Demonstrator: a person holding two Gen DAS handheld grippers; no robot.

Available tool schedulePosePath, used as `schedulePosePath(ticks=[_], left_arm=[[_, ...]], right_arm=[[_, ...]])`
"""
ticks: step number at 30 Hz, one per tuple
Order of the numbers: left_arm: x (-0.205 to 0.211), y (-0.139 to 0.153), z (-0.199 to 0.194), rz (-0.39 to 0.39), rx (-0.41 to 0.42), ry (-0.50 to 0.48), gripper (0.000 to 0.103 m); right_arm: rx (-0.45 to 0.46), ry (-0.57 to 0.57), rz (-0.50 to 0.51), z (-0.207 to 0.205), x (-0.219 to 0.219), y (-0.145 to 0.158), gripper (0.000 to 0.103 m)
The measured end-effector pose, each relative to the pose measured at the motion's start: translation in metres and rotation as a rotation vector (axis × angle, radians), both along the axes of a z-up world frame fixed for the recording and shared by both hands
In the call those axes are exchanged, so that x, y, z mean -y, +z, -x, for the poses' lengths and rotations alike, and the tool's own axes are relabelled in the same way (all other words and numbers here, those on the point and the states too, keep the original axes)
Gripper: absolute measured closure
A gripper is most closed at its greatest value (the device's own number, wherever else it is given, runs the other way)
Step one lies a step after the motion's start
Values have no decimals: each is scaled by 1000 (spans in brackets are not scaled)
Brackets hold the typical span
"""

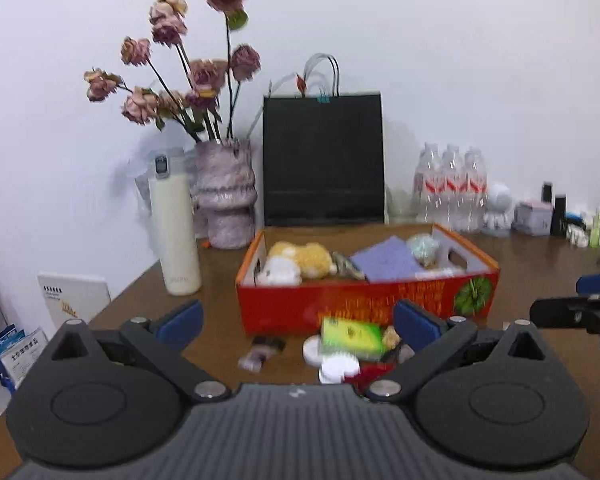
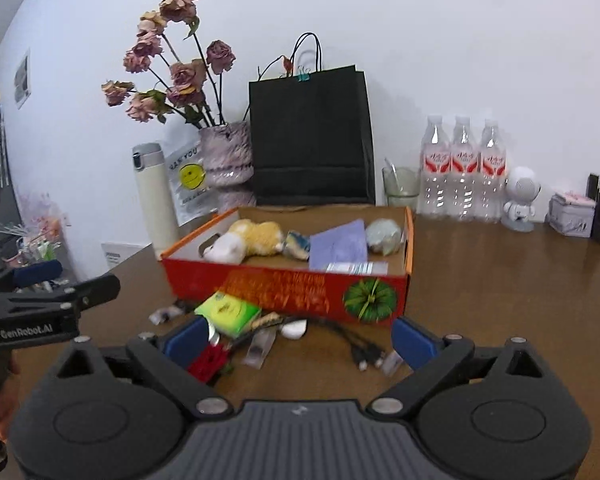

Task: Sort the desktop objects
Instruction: 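Grasp the red rose with the left tool while the right tool grasps a clear packet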

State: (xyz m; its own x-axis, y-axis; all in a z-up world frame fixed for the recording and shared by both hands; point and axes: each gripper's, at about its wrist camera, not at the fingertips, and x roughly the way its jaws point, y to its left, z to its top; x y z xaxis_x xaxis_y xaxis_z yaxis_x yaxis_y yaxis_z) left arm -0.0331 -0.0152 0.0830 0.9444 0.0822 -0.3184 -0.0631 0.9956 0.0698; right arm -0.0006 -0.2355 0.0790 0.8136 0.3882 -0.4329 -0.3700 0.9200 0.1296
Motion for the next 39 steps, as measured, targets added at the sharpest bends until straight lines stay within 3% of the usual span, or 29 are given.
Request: schedulePosePath(ticks=[6, 16, 23, 26, 33, 36, 38, 39], left_arm=[[6, -5, -1, 10, -30, 46, 0], [23, -20, -12, -9, -87, -15, 0], [16, -32, -19, 49, -143, -32, 0], [15, -35, -19, 49, -170, -49, 0], [7, -57, -12, 124, -252, -134, 0], [7, -57, -20, 129, -249, -173, 0], [10, -54, -33, 123, -243, -188, 2], [11, -53, -40, 121, -243, -196, 2]], right_arm=[[-52, 64, -16, 11, -3, -19, 5], [-77, 74, 0, 25, 5, -34, 5], [-38, 49, -2, 31, 17, -34, 5], [-23, 65, 4, 35, 27, -35, 11], [-66, 62, 60, 34, 13, -50, 15], [-93, 82, 129, 27, -4, -57, 30], [-146, 66, 143, 18, -11, -62, 59], [-166, 57, 143, 16, -13, -65, 61]])
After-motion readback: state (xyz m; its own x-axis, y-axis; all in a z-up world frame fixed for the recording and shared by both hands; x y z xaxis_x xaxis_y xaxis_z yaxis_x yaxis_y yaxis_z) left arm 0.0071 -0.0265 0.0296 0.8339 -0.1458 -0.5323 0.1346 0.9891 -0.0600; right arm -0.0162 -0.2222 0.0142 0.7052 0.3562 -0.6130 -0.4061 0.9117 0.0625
